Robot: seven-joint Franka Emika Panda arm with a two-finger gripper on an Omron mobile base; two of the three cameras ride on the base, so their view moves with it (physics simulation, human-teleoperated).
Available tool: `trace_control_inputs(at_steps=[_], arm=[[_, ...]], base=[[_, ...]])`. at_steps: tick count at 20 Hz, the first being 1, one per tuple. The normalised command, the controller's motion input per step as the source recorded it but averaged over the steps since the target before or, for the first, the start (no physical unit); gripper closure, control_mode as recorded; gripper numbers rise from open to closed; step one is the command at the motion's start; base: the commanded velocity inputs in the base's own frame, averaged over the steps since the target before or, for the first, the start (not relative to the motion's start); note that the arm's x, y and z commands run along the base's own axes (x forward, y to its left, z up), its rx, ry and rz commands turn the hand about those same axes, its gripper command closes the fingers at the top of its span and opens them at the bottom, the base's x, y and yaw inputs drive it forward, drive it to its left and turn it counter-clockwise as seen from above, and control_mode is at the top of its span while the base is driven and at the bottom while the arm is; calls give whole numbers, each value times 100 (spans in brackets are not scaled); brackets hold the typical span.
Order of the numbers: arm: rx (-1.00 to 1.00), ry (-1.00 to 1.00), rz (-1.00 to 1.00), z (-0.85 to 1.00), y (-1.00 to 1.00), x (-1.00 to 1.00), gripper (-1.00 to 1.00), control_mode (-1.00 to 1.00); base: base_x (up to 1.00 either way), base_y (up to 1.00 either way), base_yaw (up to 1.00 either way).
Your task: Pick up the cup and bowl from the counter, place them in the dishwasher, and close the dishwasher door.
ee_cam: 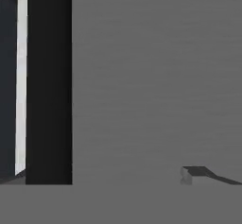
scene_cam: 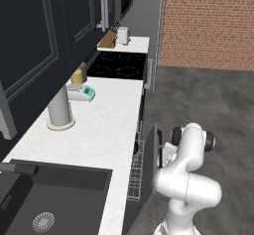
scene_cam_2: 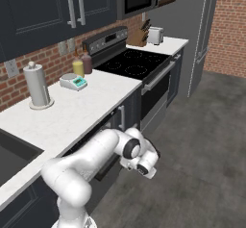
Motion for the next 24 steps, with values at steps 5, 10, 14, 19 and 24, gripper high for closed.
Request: trace_control_inputs(at_steps=[5,10,14,19,24], arm=[[0,-21,-7,-34,100,-3,-100,-100],[6,-27,-14,-36,100,0,-100,-100],[8,-22,-16,-34,100,9,-100,-100],[11,-15,-14,-40,100,24,-100,-100],[20,-10,-6,-48,100,20,-100,-100]], base=[[0,0,0],[0,0,0],[0,0,0],[0,0,0],[0,0,0]])
